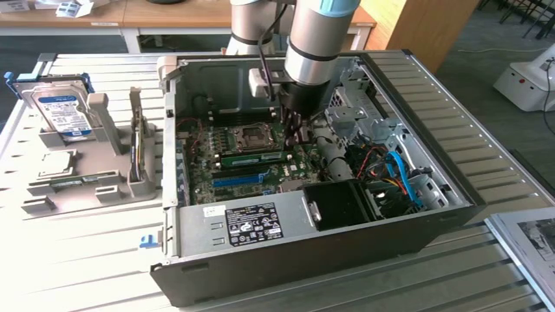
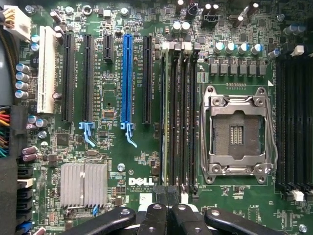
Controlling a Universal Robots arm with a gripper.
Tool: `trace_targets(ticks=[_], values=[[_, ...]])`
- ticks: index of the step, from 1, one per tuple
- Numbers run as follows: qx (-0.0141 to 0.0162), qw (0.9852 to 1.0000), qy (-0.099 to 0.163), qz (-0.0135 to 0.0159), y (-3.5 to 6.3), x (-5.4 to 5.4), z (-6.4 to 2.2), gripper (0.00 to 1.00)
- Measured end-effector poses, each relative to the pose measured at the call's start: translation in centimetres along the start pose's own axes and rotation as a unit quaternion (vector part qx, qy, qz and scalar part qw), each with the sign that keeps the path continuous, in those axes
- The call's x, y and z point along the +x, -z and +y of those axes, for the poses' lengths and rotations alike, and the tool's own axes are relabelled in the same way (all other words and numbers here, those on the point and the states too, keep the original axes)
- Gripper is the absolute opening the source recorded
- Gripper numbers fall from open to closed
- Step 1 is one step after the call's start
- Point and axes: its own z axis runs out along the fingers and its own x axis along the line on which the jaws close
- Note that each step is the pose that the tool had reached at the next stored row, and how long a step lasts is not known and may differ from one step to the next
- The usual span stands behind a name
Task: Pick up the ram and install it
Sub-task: 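Press down the ram until it locks into place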
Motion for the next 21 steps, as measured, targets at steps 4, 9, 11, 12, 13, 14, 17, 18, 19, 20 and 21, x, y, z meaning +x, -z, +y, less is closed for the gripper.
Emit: trace_targets(ticks=[4,9,11,12,13,14,17,18,19,20,21], values=[[0.0,1.0,0.0,0.0,-0.02,0.0,0.0,0.1],[0.0,1.0,0.0,0.0,-0.14,0.0,-0.01,0.1],[0.0,1.0,0.0,-0.0001,-0.23,0.0,-0.01,0.1],[0.0,1.0,0.0,0.0,-0.27,0.0,-0.01,0.1],[0.0,1.0,0.0,0.0,-0.32,0.0,-0.01,0.1],[0.0,1.0,0.0,0.0,-0.36,0.01,-0.01,0.1],[0.0,1.0,0.0,0.0001,-0.38,0.01,-0.01,0.1],[0.0,1.0,0.0,0.0001,-0.38,0.01,-0.01,0.1],[0.0,1.0,0.0,0.0,-0.39,0.01,-0.01,0.1],[0.0,1.0,0.0,0.0,-0.39,0.01,-0.01,0.1],[0.0,1.0,0.0,-0.0001,-0.41,-0.01,-0.02,0.1]])
